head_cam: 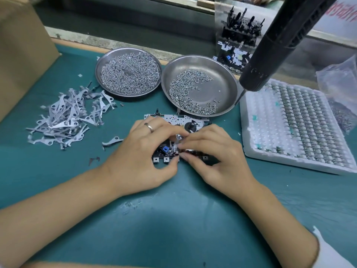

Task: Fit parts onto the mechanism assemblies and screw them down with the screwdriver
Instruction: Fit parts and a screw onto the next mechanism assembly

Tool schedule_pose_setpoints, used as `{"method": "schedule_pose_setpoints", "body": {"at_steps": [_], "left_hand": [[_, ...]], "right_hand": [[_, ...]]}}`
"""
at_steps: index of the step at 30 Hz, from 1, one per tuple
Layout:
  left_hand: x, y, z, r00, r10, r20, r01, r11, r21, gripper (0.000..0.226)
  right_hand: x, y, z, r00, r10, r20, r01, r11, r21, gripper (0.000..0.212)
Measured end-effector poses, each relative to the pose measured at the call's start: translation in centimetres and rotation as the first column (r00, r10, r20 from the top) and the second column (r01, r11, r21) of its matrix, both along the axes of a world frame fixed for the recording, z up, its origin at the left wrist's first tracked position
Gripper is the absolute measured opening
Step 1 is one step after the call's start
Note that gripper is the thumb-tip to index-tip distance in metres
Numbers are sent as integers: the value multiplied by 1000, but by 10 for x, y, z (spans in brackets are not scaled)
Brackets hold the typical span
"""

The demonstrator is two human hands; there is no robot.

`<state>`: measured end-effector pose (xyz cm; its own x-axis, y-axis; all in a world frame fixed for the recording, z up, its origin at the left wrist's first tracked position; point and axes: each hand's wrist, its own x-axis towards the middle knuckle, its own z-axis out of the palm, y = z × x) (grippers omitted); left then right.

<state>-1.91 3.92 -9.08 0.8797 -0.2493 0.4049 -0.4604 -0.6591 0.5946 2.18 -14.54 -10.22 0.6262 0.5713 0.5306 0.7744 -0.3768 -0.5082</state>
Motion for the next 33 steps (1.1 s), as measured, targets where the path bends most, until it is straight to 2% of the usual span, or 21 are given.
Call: {"method": "schedule_pose_setpoints", "body": {"at_steps": [5,9,12,14,16,18,20,21,23,25,27,30,33], "left_hand": [[1,0,-3,1000,23,15,-23,1000,4,41],[2,1,-4,1000,2,0,-2,1000,-11,41],[3,2,-5,1000,3,-3,-3,999,-32,35],[4,2,-7,1000,1,-4,-1,999,-39,31],[3,3,-8,1000,-7,-19,5,997,-77,26],[4,4,-8,999,-16,-39,11,993,-118,28],[5,5,-8,999,-22,-44,16,990,-137,30],[6,5,-8,999,-24,-39,18,990,-141,29],[6,5,-9,999,-26,-23,22,989,-147,28],[7,5,-9,1000,-28,-13,26,988,-153,28],[8,6,-10,1000,-31,-1,30,987,-161,27],[10,5,-10,999,-35,21,38,986,-164,24],[11,5,-10,999,-31,10,32,984,-175,24]], "right_hand": [[-1,2,1,997,-14,-80,20,997,79,10],[-2,1,3,992,-26,-122,35,997,73,12],[-4,1,5,995,-52,-87,59,995,79,15],[-5,0,9,990,-137,-39,142,975,171,16],[-3,-1,18,952,-306,-17,292,890,349,23],[7,-4,35,888,-450,-94,426,729,535,33],[25,-8,57,828,-528,-187,521,605,601,49],[35,-10,69,808,-551,-207,553,589,589,59],[52,-11,93,814,-541,-211,556,622,551,76],[64,-6,111,854,-481,-200,503,663,555,82],[72,3,120,869,-460,-183,472,658,587,78],[72,16,120,876,-448,-177,442,602,665,69],[55,29,112,914,-324,-245,391,538,747,58]]}}
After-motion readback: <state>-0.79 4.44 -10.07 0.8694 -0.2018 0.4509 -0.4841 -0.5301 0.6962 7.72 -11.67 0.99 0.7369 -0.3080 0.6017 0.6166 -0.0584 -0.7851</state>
